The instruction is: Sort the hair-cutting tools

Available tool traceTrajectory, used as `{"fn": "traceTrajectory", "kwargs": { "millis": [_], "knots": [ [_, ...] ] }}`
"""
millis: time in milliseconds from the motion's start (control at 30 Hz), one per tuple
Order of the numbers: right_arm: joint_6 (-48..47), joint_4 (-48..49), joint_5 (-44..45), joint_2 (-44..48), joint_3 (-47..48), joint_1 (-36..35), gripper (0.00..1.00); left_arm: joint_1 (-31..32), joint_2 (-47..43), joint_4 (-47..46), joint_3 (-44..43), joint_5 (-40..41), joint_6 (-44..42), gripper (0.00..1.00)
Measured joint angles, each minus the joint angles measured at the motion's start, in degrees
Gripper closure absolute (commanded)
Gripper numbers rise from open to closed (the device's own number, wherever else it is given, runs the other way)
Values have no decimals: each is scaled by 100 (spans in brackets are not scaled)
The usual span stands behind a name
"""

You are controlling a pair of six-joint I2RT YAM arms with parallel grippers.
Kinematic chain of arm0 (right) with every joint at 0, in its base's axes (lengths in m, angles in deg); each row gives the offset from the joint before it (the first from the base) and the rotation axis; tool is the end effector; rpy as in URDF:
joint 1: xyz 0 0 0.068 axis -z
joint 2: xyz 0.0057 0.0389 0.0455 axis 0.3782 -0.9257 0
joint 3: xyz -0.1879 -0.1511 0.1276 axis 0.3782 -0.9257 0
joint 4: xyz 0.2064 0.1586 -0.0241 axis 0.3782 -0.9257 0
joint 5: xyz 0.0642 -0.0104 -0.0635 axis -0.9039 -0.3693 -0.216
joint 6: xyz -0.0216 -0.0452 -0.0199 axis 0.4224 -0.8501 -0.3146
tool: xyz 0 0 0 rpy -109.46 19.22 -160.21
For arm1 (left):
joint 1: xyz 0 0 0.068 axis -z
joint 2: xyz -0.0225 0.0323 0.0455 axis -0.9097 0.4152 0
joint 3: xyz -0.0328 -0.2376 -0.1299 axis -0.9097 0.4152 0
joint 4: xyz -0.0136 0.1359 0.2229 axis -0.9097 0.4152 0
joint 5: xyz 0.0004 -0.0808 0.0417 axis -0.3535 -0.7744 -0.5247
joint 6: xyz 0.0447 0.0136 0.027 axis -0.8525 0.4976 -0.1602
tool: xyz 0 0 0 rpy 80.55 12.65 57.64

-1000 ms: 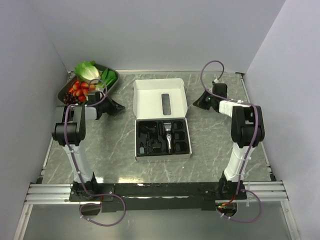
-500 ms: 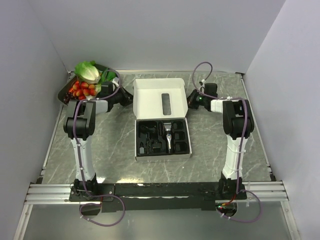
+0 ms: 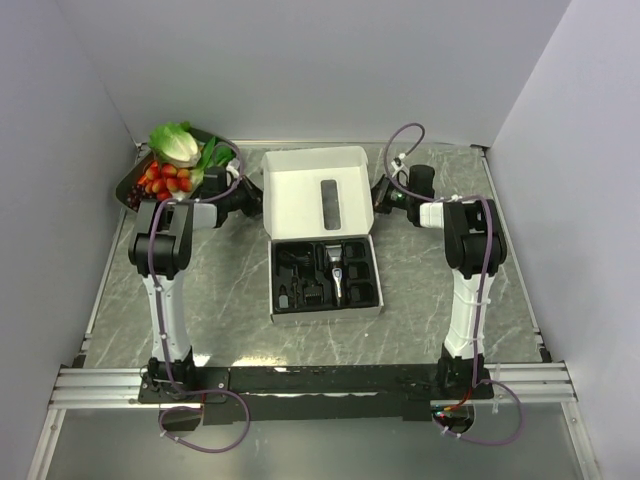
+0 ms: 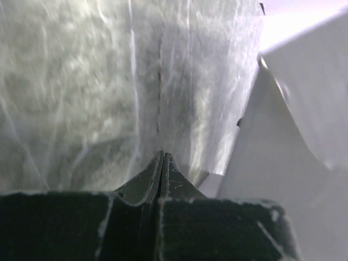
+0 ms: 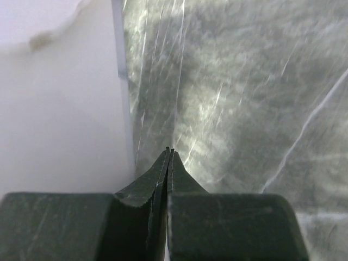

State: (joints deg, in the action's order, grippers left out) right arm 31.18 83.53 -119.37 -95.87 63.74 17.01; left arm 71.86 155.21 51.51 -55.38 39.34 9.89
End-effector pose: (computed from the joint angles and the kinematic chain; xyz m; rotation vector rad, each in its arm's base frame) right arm 0.4538 0.0679 0.1333 0.0364 2.1135 1.3158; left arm 0.4564 -0.0741 0.1233 -0.4815 2.2023 -1.3401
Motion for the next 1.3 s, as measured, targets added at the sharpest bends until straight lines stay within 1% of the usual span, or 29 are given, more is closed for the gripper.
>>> {"fn": "traceTrajectory", "kwargs": {
  "millis": [200, 333, 667, 833, 1167, 1300],
  "knots": [
    [-46, 125, -59, 389, -505, 0, 100, 0, -522, -157, 584, -103, 39, 99],
    [-160, 151, -39, 824, -859, -4, 100, 0, -979, -326, 1003, -136, 42, 99],
    [-389, 361, 35, 1541, -1412, -76, 100, 33, -1792, -463, 1521, -138, 37, 99],
    [-503, 385, 138, 1991, -1812, -140, 100, 197, -2310, -365, 1744, -70, -2, 99],
    [-787, 297, 400, 3040, -2483, -326, 100, 573, -3620, 39, 2415, 407, -240, 99],
    [-872, 160, 649, 3379, -2645, -328, 100, 581, -4061, 407, 2728, 850, -426, 99]
  ]
}}
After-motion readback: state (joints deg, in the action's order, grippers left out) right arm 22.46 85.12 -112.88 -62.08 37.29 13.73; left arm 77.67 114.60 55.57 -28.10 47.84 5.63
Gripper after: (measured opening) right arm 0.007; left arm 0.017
